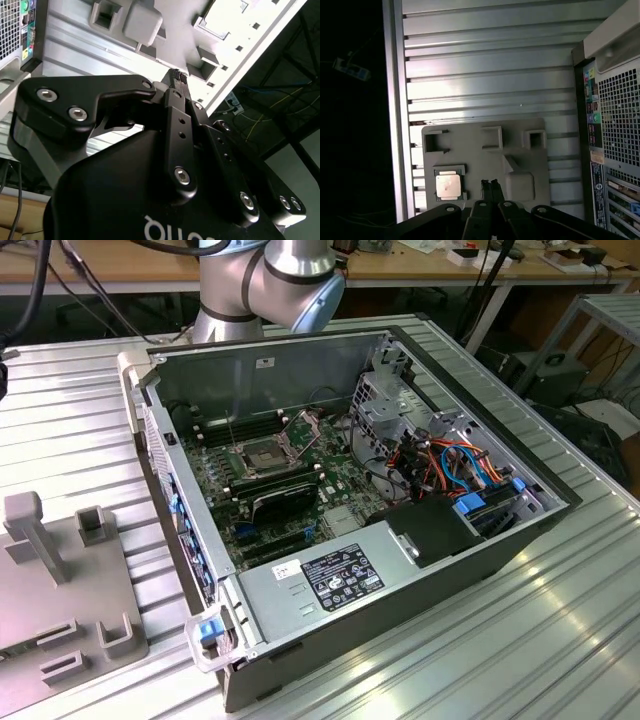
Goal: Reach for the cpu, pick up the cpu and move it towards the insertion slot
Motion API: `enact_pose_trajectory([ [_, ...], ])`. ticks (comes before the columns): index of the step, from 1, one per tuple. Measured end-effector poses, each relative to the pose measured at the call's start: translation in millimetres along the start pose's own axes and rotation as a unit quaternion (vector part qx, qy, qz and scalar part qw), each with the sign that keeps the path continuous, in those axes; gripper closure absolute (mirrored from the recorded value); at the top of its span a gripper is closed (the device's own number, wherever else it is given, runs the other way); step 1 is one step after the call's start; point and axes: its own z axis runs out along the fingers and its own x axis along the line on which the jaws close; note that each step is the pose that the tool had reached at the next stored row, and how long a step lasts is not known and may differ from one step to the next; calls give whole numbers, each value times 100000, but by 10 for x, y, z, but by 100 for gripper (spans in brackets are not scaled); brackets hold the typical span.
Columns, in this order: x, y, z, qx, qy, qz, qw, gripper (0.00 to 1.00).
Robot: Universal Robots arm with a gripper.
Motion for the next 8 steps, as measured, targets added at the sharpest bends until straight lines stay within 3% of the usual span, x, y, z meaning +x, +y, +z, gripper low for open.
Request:
enact_pose_trajectory([
  [8,142,-14,20,-1,-2,-2,100000,89],
])
